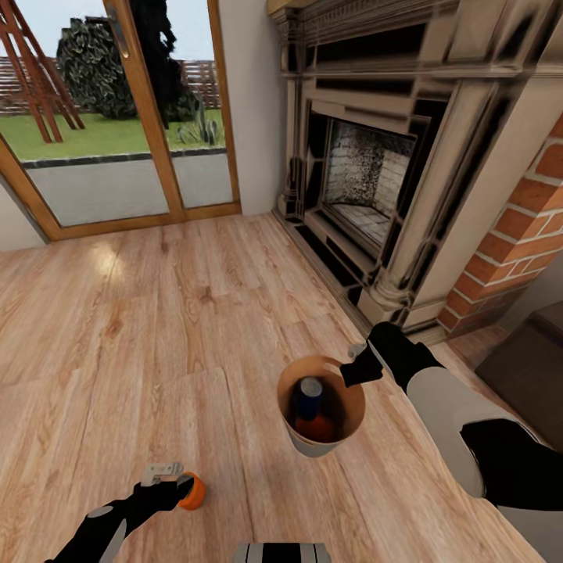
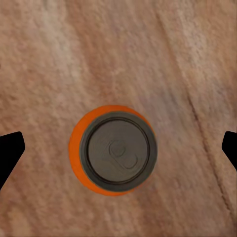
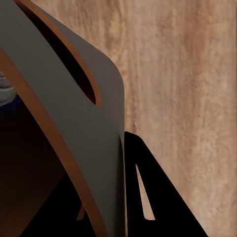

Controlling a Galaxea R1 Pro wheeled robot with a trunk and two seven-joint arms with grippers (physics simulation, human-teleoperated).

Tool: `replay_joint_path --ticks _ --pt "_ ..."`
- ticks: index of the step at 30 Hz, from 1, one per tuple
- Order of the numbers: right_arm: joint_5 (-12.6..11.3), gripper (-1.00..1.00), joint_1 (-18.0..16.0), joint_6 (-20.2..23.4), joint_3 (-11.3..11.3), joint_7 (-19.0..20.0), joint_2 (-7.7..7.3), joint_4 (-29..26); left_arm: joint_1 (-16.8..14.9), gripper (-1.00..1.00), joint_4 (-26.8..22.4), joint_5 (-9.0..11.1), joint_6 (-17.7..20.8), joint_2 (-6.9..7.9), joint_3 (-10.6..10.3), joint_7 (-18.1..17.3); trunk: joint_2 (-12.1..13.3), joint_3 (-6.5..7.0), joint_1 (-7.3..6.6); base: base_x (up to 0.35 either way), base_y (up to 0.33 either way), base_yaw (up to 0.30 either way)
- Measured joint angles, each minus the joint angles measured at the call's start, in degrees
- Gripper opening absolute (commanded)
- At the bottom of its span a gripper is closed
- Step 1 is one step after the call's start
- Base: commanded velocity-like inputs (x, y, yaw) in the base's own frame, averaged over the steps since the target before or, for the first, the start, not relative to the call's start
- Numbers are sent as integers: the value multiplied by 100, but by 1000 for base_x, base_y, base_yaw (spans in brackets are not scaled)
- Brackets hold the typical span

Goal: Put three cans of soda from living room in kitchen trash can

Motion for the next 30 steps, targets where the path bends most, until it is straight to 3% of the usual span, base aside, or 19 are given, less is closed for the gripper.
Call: replay_joint_path --ticks 12,24,30 --pt "-6 -100 -13 2 1 2 -1 1 0 100 12 -19 6 0 -3 -2 0 0 0 119 0 0" --pt "-14 -100 -8 4 1 3 -7 3 0 100 31 -1 3 0 2 8 0 0 0 13 0 0" --pt "9 -100 -7 0 3 3 -1 3 0 100 56 0 15 0 2 -6 -7 -133 16 0 0 0"
